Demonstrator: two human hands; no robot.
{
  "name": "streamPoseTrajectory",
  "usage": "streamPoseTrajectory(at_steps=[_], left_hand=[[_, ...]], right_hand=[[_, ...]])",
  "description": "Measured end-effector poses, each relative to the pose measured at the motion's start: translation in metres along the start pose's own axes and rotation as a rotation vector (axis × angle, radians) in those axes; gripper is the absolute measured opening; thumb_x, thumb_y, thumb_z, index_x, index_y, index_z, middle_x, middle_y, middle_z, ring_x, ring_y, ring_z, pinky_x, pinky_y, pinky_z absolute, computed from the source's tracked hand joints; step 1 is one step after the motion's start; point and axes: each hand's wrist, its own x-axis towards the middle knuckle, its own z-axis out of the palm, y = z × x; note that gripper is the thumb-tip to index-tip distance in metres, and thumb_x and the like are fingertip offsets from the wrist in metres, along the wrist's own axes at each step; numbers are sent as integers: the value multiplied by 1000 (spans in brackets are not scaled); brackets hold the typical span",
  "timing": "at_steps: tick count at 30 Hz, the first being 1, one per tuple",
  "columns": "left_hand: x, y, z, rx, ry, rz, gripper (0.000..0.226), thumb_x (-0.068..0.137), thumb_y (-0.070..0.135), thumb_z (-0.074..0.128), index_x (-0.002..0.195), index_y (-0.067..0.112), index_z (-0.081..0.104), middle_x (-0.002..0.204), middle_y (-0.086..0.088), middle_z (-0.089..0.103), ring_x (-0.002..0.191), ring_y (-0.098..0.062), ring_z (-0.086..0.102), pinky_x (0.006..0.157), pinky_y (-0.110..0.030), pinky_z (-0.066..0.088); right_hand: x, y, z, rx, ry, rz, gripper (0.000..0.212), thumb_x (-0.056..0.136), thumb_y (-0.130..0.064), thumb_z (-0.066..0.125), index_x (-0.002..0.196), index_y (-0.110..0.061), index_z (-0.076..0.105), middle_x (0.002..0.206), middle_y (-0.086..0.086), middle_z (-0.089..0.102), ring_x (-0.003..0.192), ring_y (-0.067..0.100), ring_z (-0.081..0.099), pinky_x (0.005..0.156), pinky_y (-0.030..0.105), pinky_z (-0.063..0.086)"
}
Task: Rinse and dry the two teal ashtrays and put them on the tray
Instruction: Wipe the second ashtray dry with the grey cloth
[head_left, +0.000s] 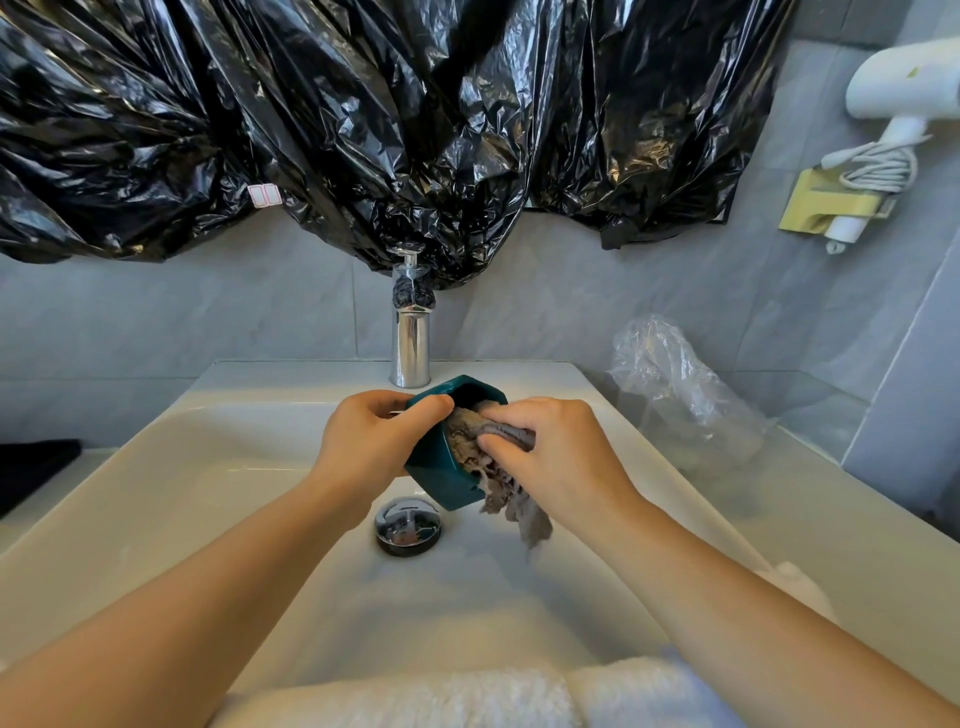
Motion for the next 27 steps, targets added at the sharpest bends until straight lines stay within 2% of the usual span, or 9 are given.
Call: streamPoseTrajectory(at_steps=[2, 5, 7, 9, 11, 14, 17, 23, 27], left_hand=[[1, 0, -1, -9, 13, 7, 39, 83, 35, 70, 113, 10, 64, 98, -6, 69, 90, -20, 65, 74, -33, 59], [2, 0, -4, -62, 28, -15, 34, 83, 32, 71, 107, 9, 66, 94, -8, 69, 87, -21, 67, 68, -31, 59], [3, 1, -6, -126, 29, -59, 30, 83, 31, 71, 102, 8, 66, 95, -11, 70, 90, -24, 67, 73, -36, 60], [3, 2, -7, -146, 28, -83, 28, 84, 31, 70, 99, 8, 66, 96, -12, 70, 92, -26, 67, 75, -37, 60], [3, 2, -7, -151, 17, -94, 29, 84, 31, 70, 100, 8, 65, 97, -14, 70, 92, -27, 68, 73, -36, 60], [2, 2, -7, -149, -19, -102, 28, 84, 31, 69, 97, 6, 66, 96, -16, 71, 91, -29, 69, 65, -34, 61], [-1, 2, -6, -127, -81, -103, 28, 85, 31, 67, 94, 4, 67, 94, -18, 72, 89, -31, 70, 64, -35, 61], [-1, 1, -7, -123, -112, -97, 31, 87, 33, 65, 98, 4, 68, 94, -17, 73, 89, -30, 71, 68, -35, 61], [-3, -2, -5, -90, -131, -115, 32, 86, 33, 64, 96, 3, 69, 95, -20, 73, 89, -33, 70, 75, -42, 61]], right_hand=[[-2, -1, 2, 72, -86, 9, 23, 94, -30, 57, 111, -24, 71, 95, -5, 72, 83, 10, 63, 68, 22, 54], [-2, 0, 6, 154, -228, -21, 37, 91, -33, 58, 127, -25, 60, 124, -8, 62, 109, 11, 59, 90, 27, 55], [-1, 2, 4, 71, -294, -73, 58, 88, -40, 63, 142, -27, 47, 145, -10, 47, 131, 6, 43, 108, 20, 38], [0, 1, 2, -19, -323, -134, 75, 83, -45, 69, 148, -27, 37, 152, -12, 38, 139, 3, 30, 112, 17, 28], [0, 0, 4, -86, -319, -177, 82, 79, -49, 72, 148, -27, 34, 153, -10, 38, 140, 6, 30, 114, 25, 31], [2, -3, 4, -143, -282, -216, 79, 79, -47, 73, 146, -24, 39, 149, -7, 44, 137, 12, 36, 112, 34, 37], [1, -2, -1, -94, -275, -222, 71, 74, -44, 77, 137, -24, 49, 137, -7, 54, 125, 14, 46, 103, 35, 44], [1, -5, -1, -128, -266, -230, 63, 73, -47, 77, 128, -22, 56, 124, -7, 61, 110, 15, 51, 90, 38, 48], [0, -6, -2, -87, -312, -192, 53, 70, -45, 79, 118, -33, 62, 108, -13, 65, 97, 10, 53, 81, 35, 51]])
